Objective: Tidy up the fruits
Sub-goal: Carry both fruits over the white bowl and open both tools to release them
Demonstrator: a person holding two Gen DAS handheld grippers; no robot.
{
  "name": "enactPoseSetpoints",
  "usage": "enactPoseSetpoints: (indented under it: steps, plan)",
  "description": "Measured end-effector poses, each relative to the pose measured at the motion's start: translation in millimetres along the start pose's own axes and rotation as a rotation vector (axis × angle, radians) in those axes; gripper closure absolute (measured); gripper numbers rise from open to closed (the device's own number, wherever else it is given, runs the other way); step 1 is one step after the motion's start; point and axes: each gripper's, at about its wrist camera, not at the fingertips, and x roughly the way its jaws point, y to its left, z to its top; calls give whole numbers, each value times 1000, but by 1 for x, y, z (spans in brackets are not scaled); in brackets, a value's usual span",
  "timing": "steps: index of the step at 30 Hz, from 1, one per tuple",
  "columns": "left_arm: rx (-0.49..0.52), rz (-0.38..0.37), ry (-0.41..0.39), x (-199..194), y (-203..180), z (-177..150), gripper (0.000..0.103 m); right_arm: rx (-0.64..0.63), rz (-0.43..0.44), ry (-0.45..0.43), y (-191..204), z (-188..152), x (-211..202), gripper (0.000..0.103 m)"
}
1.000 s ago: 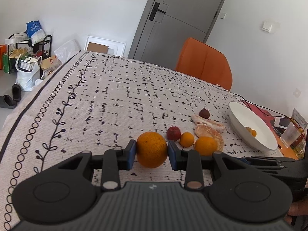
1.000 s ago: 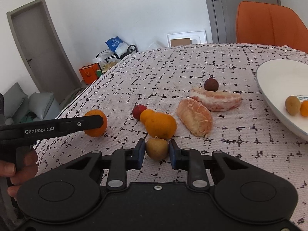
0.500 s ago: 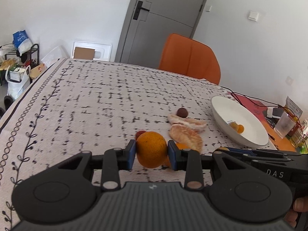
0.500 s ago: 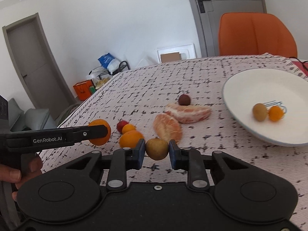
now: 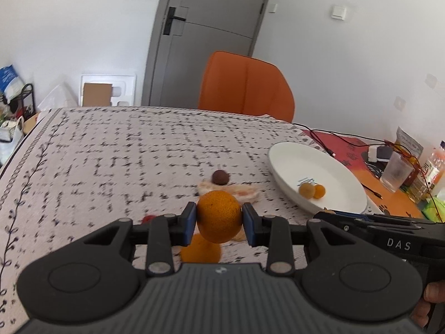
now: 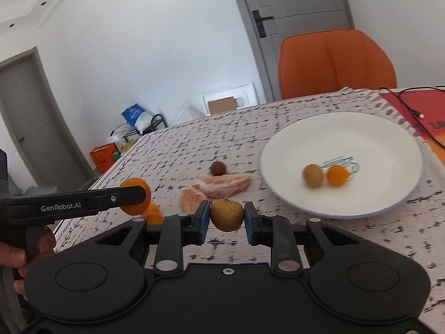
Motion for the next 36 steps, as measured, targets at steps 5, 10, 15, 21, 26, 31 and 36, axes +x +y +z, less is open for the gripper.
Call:
enactPoseSetpoints:
  steps: [5, 10, 15, 21, 26, 31, 36]
  plan:
    - [35, -20, 6, 9, -15, 8, 69, 24, -26, -23, -17, 0, -10, 78]
    - [66, -35, 9, 17, -29, 14, 69, 53, -57, -42, -34, 2, -17, 78]
    - [109, -48, 10, 24, -46, 21, 69, 54, -85, -71, -45, 6, -24, 78]
    - [138, -54, 3, 33, -61, 29, 69, 71, -100, -85, -59, 10, -26, 78]
    - [166, -67, 8, 42, -75, 33, 69, 77, -117, -94, -71, 14, -26, 78]
    - [190, -79, 12, 50, -87, 37, 69, 80, -134, -99, -80, 17, -23, 78]
    - [210, -87, 16, 59, -96, 40, 69, 87, -148, -104, -88, 21, -20, 77]
